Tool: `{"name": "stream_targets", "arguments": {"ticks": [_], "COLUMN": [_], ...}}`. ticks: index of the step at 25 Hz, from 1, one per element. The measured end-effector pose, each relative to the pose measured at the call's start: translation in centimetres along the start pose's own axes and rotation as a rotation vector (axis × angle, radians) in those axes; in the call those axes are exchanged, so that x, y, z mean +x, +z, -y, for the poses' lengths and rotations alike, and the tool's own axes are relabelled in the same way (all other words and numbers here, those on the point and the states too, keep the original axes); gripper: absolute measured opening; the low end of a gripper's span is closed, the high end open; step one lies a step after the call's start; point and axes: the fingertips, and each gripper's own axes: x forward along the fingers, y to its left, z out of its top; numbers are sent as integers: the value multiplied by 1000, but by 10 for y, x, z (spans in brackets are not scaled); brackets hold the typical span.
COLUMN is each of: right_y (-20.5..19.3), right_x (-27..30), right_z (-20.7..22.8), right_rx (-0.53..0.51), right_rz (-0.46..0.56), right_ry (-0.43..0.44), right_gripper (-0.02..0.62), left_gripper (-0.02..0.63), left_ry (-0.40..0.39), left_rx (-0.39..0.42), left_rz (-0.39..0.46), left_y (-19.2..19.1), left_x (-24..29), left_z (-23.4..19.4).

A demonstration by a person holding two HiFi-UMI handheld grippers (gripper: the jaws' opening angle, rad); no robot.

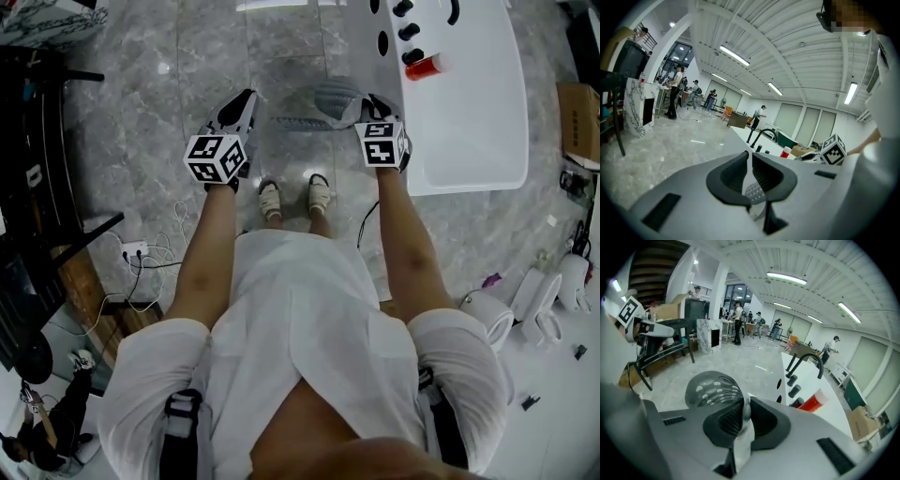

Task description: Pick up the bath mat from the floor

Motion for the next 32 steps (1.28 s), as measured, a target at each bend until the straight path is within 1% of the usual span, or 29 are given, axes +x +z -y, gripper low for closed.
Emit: {"name": "stream_targets", "arguments": {"ticks": [4,7,11,14,17,24,28,32], "right_y": [29,51,77,85,90,94,102,110], "right_x": [-42,-76,-115,-139,-157,-199,-214,-224], "right_z": [14,22,44,55,58,78,87,92], "right_rx": [82,151,210,285,334,383,384,388], "right_rz": [86,150,247,303,354,462,512,553], "right_ry": [-24,-26,-39,-41,-28,-24,-26,-25], "right_gripper": [37,37,37,37,37,37,37,37], "left_gripper": [41,41,41,41,41,41,41,41], "left_ry": [8,26,39,57,80,101,91,83], "left_rx": [23,25,46,54,54,79,117,131], "left_rz": [23,57,98,123,151,212,218,223], "left_y": [25,46,75,88,99,130,143,149], "left_x": [-29,-49,-68,-85,-102,-122,-122,-121], "left_z": [11,17,27,26,19,29,41,46]}}
